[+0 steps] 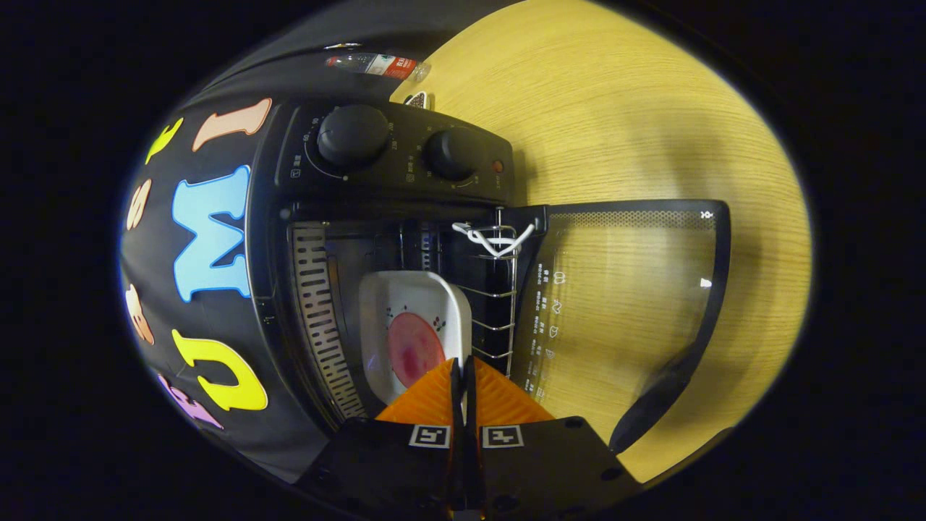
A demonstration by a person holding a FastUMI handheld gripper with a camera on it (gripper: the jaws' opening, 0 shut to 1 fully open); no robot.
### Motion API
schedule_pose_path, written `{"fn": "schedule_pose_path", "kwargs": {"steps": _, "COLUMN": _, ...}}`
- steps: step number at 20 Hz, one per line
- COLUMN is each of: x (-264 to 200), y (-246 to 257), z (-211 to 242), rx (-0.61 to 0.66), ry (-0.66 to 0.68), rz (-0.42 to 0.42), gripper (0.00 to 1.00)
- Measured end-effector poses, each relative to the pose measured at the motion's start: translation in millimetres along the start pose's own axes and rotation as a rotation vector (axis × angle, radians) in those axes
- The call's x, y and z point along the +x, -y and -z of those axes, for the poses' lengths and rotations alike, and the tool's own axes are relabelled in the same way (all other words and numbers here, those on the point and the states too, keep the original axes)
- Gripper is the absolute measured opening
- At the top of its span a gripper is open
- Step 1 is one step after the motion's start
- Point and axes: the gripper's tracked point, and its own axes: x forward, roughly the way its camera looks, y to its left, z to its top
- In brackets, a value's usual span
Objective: Open the toaster oven, put the food inside, and close the toaster oven door.
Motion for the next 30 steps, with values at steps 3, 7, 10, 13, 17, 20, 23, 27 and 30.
{"fn": "schedule_pose_path", "kwargs": {"steps": 3, "x": 0.7, "y": -6.8, "z": 2.0, "rx": 0.005, "ry": 0.006, "rz": -0.034, "gripper": 0.09}}
{"fn": "schedule_pose_path", "kwargs": {"steps": 7, "x": -10.5, "y": -20.5, "z": 7.6, "rx": -0.012, "ry": -0.014, "rz": -0.102, "gripper": 0.56}}
{"fn": "schedule_pose_path", "kwargs": {"steps": 10, "x": -24.0, "y": -13.5, "z": 14.4, "rx": -0.084, "ry": -0.051, "rz": -0.083, "gripper": 0.98}}
{"fn": "schedule_pose_path", "kwargs": {"steps": 13, "x": -44.7, "y": -5.5, "z": 17.9, "rx": -0.178, "ry": -0.085, "rz": -0.077, "gripper": 0.98}}
{"fn": "schedule_pose_path", "kwargs": {"steps": 17, "x": -74.8, "y": -1.2, "z": 27.8, "rx": -0.328, "ry": -0.132, "rz": -0.111, "gripper": 0.98}}
{"fn": "schedule_pose_path", "kwargs": {"steps": 20, "x": -92.6, "y": 13.7, "z": 30.4, "rx": -0.467, "ry": -0.152, "rz": -0.11, "gripper": 0.98}}
{"fn": "schedule_pose_path", "kwargs": {"steps": 23, "x": -107.5, "y": 31.8, "z": 36.0, "rx": -0.566, "ry": -0.18, "rz": -0.103, "gripper": 0.98}}
{"fn": "schedule_pose_path", "kwargs": {"steps": 27, "x": -118.6, "y": 56.2, "z": 37.6, "rx": -0.744, "ry": -0.184, "rz": -0.075, "gripper": 0.98}}
{"fn": "schedule_pose_path", "kwargs": {"steps": 30, "x": -121.6, "y": 74.1, "z": 39.7, "rx": -0.89, "ry": -0.198, "rz": -0.04, "gripper": 0.98}}
